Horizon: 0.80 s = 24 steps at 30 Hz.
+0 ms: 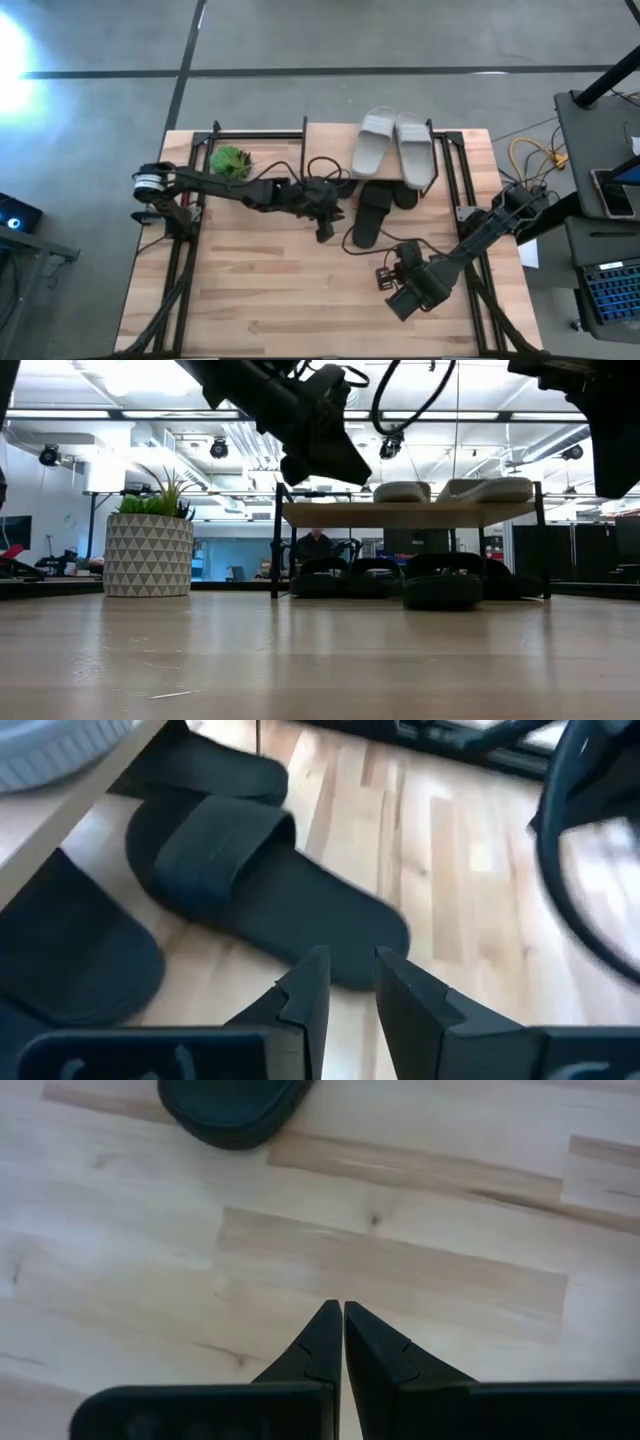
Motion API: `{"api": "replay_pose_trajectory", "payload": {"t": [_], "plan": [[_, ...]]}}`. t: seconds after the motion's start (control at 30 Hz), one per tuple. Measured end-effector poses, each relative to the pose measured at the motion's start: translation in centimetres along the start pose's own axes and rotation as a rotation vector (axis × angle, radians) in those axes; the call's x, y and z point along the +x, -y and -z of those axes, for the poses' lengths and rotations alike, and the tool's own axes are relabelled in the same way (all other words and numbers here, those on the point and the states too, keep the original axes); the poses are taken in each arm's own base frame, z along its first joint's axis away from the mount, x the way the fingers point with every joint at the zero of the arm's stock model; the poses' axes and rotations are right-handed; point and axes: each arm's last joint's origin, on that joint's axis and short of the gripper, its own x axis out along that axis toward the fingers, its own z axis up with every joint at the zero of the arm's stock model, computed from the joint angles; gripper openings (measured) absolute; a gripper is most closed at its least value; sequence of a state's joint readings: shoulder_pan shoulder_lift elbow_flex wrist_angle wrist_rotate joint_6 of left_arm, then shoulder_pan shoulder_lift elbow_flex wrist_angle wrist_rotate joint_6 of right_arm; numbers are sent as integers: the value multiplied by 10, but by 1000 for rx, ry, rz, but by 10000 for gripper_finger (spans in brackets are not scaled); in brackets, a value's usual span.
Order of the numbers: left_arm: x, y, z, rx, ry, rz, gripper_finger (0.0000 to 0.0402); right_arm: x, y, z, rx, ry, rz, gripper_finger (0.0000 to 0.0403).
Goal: Pick and place slides into the shelf
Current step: Put the black slipper under the shelf
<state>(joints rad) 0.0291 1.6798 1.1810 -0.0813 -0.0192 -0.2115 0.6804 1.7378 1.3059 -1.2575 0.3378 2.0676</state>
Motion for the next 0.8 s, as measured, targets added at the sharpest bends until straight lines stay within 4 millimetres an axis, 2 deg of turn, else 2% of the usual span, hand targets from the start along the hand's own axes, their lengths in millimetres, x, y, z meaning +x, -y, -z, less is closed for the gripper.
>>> {"api": "replay_pose_trajectory", "payload": {"t": [0.1,0.23,0.37,0.5,0.63,0.8], "plan": [[-2,6,2,-68,-11,51,67,0,1,0,16,6,10,9],[-16,27,-4,-30,40,88,67,5,-1,3,32,-2,-17,9],[-44,49,-10,48,111,97,67,28,-13,16,57,-55,-68,9],[-67,64,3,68,63,-53,67,52,-36,26,59,-109,-151,9],[-93,68,15,40,-24,-185,67,69,-52,14,89,-88,-119,9],[-109,69,38,18,-104,-269,67,89,-76,-9,76,-99,-132,9]]}}
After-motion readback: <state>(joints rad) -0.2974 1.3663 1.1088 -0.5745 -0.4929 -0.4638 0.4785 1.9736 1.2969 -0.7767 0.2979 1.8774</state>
